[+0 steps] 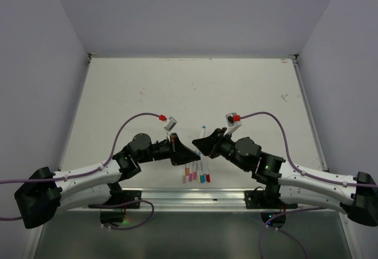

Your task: Open the pen caps

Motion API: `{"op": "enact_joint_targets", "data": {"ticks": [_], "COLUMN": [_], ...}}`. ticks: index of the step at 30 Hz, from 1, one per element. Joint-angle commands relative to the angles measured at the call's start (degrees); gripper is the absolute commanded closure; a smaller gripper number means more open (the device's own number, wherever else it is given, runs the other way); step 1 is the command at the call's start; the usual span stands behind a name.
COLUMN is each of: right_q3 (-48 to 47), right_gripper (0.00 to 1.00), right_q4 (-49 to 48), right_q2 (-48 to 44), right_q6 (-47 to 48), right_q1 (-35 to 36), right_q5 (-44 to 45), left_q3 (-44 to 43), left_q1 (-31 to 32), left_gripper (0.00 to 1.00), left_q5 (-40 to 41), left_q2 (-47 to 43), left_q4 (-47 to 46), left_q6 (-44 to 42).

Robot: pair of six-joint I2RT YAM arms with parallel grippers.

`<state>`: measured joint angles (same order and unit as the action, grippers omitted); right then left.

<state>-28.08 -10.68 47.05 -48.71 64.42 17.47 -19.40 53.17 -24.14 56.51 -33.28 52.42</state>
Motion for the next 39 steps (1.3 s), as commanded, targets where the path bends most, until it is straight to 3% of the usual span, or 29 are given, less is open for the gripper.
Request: {"op": "enact_joint_targets", "data": {"ticks": [1, 2, 3, 4, 10, 14, 21, 30, 31, 32, 34, 35, 37, 39], "right_q3": [-2.4, -2.5, -2.6, -2.7, 3.4, 4.4, 3.3, 1.5, 0.2, -1.4, -7.3, -9.7, -16.1, -21.5], "right_gripper": [0.75, 0.82, 0.96, 1.0, 1.0, 1.0, 1.0, 1.0, 1.0, 1.0, 1.0, 1.0, 1.0, 1.0], "right_q4": [-4.8, -5.4, -5.7, -5.8, -14.3, -17.9, -18.4, -21.1, -18.6, -10.3, -2.4, 7.0, 17.2, 22.4], "right_q2": [1.5, 1.9, 2.3, 2.6, -1.3, -4.1, -2.8, 3.3, 3.7, 4.1, 7.5, 9.4, 15.1, 18.8], "right_q6": [1.1, 1.1, 1.1, 1.0, 1.7, 2.3, -1.6, -2.3, -1.6, -1.0, 1.0, 1.2, 3.7, 5.0], "right_q1": [-0.1, -0.2, -0.1, -0.1, -0.4, -4.2, -20.6, -21.2, -21.4, -21.4, -23.0, -23.5, -24.3, -25.1], "right_q5": [-1.8, -2.4, -2.4, -2.1, 6.6, 8.2, -4.9, -12.4, -11.6, -8.9, -7.8, -6.9, -3.2, -2.1], "left_q3": [-2.6, -2.3, -2.2, -1.9, 1.7, 4.5, 5.3, 3.1, 2.9, 0.9, -5.7, -8.3, -15.9, -20.4], "left_q1": [0.3, 0.3, 0.3, 0.3, 0.3, 0.3, 0.3, 0.3, 0.3, 0.3, 0.3, 0.3, 0.2, -0.3], "left_gripper": [1.0, 1.0, 1.0, 1.0, 1.0, 1.0, 1.0, 1.0, 1.0, 1.0, 1.0, 1.0, 1.0, 1.0], "left_q5": [-2.4, -2.4, -2.4, -2.8, 0.9, 2.6, 5.2, 5.0, 7.9, 10.6, 23.5, 28.7, 40.6, 44.1], "left_q2": [-0.3, -0.4, -0.3, -0.3, -2.4, -5.3, -9.5, -8.1, -8.4, -9.3, -8.9, -6.8, -3.3, 2.7], "left_q4": [-3.1, -3.0, -3.5, -4.0, -5.0, -5.9, -2.8, -0.1, 1.5, 9.9, 21.7, 33.0, 43.3, 50.7], "left_q6": [-2.3, -2.4, -2.4, -2.3, -1.7, -2.7, -3.6, -5.7, -6.0, -6.5, -7.7, -7.5, -4.9, -5.1]}}
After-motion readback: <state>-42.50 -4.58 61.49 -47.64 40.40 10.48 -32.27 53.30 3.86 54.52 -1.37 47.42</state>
